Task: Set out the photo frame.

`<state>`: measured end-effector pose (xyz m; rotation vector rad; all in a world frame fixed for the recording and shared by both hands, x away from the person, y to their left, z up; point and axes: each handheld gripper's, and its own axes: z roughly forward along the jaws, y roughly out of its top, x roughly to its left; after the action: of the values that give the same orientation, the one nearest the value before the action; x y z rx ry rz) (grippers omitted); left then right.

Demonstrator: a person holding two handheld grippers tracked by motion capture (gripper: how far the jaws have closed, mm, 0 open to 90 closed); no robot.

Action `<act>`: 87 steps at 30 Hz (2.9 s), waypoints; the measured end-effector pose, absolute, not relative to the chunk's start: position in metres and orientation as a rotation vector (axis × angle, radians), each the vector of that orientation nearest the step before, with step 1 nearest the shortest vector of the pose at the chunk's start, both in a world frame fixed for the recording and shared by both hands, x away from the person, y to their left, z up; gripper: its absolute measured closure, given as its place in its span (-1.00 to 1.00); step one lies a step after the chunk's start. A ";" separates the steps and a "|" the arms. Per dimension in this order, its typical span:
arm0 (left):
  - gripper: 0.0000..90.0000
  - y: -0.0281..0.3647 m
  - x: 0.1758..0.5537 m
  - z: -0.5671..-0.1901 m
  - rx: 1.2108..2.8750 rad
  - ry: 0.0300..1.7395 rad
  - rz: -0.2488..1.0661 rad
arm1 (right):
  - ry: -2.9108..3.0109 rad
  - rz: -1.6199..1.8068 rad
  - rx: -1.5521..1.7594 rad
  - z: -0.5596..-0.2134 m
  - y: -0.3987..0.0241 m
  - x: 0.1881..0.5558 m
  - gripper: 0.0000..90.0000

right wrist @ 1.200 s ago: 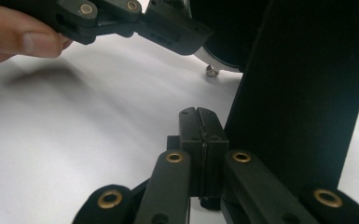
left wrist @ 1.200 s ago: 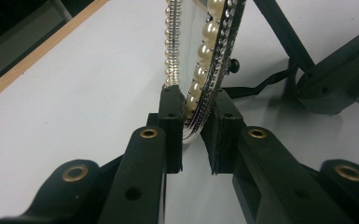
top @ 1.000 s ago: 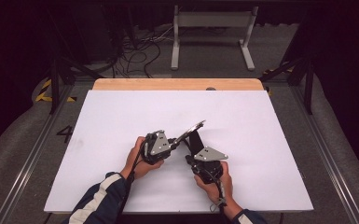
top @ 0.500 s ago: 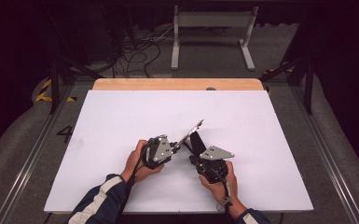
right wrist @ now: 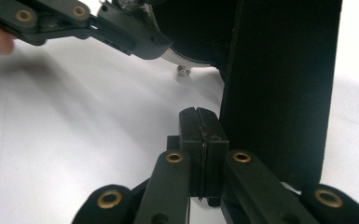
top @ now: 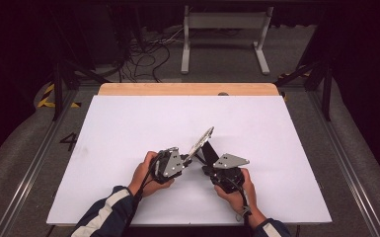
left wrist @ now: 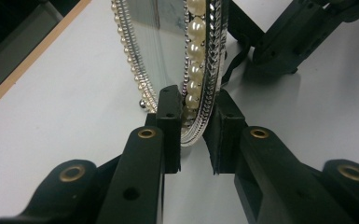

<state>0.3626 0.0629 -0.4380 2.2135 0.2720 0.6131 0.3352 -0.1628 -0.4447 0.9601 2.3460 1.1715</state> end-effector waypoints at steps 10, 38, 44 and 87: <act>0.66 0.060 0.358 -0.436 2.222 0.255 0.590 | 2.372 1.147 0.944 -0.443 -0.170 0.338 1.00; 0.58 0.056 0.362 -0.441 2.158 0.269 0.498 | 2.386 1.096 0.953 -0.446 -0.184 0.349 1.00; 0.57 0.054 0.363 -0.443 2.159 0.276 0.500 | 2.379 1.092 0.956 -0.448 -0.189 0.352 1.00; 0.56 0.039 0.357 -0.446 2.164 0.230 0.554 | 2.378 1.034 1.024 -0.454 -0.203 0.359 1.00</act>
<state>0.3571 0.0393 -0.4457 2.1643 0.2300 0.5535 0.3592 -0.2026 -0.4544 1.0244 2.3782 1.0343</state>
